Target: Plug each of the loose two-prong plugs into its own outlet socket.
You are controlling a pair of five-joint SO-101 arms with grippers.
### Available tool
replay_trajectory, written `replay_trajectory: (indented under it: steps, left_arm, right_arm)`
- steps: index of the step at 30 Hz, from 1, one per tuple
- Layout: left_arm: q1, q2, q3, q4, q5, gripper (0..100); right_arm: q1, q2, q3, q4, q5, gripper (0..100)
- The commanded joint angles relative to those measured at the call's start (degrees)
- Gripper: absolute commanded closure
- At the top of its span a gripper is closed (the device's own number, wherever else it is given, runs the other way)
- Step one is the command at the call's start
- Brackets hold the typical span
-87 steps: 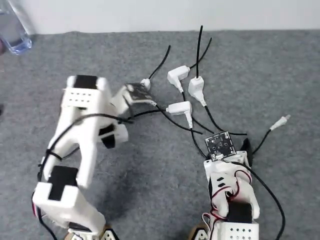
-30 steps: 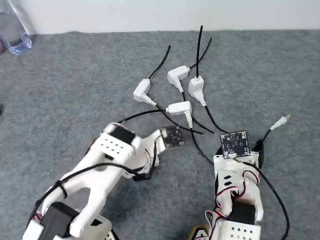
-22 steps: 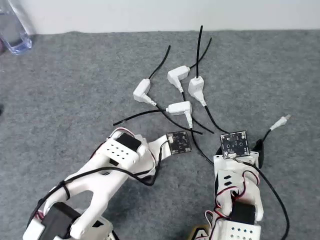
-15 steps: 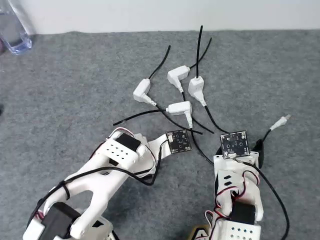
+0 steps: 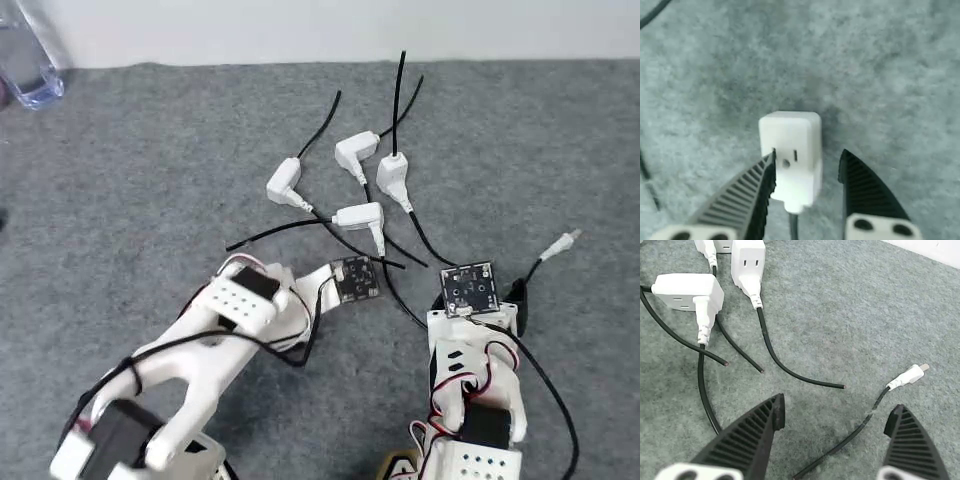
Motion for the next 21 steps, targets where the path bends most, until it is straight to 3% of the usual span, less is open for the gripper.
replay_trajectory:
  steps: [1,16,21]
  left_arm:
    - [-1.1,4.6,-3.6,2.6,0.3,80]
    - [-4.0,6.2,-6.7,5.8,-2.5,81]
    - [-6.1,6.2,-13.6,12.1,-6.3,81]
  right_arm:
    - [-0.7,0.4,1.1,-0.7,0.6,68.2]
    - [-0.7,0.4,1.1,-0.8,0.6,68.2]
    - [-0.7,0.4,1.1,-0.8,0.6,68.2]
